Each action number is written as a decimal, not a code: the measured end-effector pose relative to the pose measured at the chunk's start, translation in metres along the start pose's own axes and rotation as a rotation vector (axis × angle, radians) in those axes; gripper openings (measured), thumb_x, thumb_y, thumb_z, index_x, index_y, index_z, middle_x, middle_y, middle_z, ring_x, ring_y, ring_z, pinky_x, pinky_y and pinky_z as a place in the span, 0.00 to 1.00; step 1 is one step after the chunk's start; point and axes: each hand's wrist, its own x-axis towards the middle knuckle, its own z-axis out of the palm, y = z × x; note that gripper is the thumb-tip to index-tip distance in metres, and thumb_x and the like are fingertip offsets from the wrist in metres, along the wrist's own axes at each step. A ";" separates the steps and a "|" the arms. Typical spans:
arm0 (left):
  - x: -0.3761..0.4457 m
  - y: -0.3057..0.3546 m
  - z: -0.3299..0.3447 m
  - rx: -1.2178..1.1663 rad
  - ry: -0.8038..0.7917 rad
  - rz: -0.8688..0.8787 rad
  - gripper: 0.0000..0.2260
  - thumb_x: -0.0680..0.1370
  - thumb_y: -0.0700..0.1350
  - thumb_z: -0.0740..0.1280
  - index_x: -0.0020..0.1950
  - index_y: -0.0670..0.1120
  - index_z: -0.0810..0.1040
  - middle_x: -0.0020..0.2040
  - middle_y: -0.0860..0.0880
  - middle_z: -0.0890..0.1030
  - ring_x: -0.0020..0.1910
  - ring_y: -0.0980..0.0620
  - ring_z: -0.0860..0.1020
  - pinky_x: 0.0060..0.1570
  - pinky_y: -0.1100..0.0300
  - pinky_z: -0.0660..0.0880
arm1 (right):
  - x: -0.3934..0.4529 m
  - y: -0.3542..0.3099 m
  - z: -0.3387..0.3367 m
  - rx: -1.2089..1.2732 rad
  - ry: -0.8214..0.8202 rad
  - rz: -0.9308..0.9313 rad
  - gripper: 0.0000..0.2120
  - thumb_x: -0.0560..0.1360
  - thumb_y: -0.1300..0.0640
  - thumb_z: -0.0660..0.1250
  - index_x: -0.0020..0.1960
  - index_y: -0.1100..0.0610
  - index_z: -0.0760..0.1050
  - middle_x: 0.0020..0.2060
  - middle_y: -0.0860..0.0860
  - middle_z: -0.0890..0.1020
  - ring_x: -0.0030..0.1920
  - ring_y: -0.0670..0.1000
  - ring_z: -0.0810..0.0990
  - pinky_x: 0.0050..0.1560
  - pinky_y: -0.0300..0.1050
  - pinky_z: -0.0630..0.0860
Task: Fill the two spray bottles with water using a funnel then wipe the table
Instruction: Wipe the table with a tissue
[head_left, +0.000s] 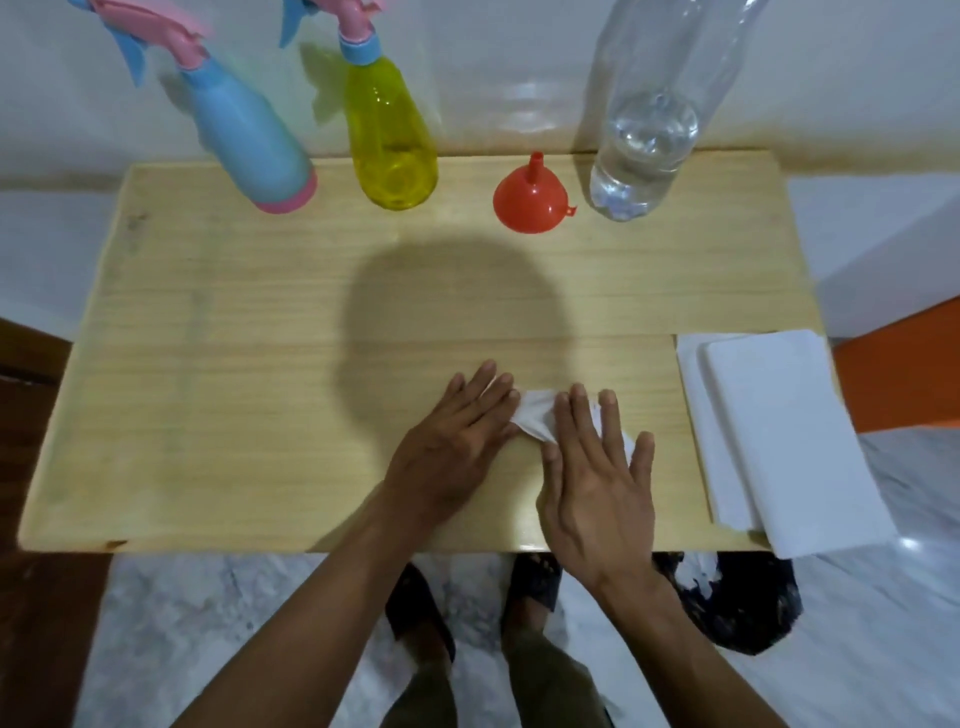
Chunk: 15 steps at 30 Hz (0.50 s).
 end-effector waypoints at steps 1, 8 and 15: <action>-0.002 -0.005 -0.003 -0.008 -0.009 0.018 0.19 0.82 0.46 0.60 0.67 0.36 0.78 0.68 0.39 0.78 0.71 0.39 0.73 0.69 0.41 0.70 | -0.003 -0.008 0.004 0.003 0.006 0.035 0.26 0.85 0.49 0.47 0.81 0.54 0.59 0.81 0.48 0.56 0.82 0.54 0.48 0.77 0.67 0.51; -0.027 -0.052 -0.032 -0.035 -0.075 0.077 0.18 0.83 0.45 0.60 0.67 0.36 0.78 0.69 0.39 0.77 0.72 0.40 0.72 0.72 0.45 0.66 | -0.014 -0.079 0.033 0.074 0.052 0.199 0.27 0.85 0.47 0.42 0.82 0.53 0.52 0.82 0.45 0.51 0.82 0.51 0.41 0.79 0.65 0.43; -0.064 -0.114 -0.076 -0.023 -0.134 0.066 0.21 0.86 0.48 0.53 0.68 0.36 0.77 0.69 0.39 0.77 0.72 0.39 0.72 0.73 0.47 0.64 | -0.014 -0.167 0.061 0.098 0.051 0.234 0.28 0.85 0.47 0.40 0.82 0.54 0.54 0.82 0.47 0.53 0.81 0.51 0.40 0.77 0.65 0.41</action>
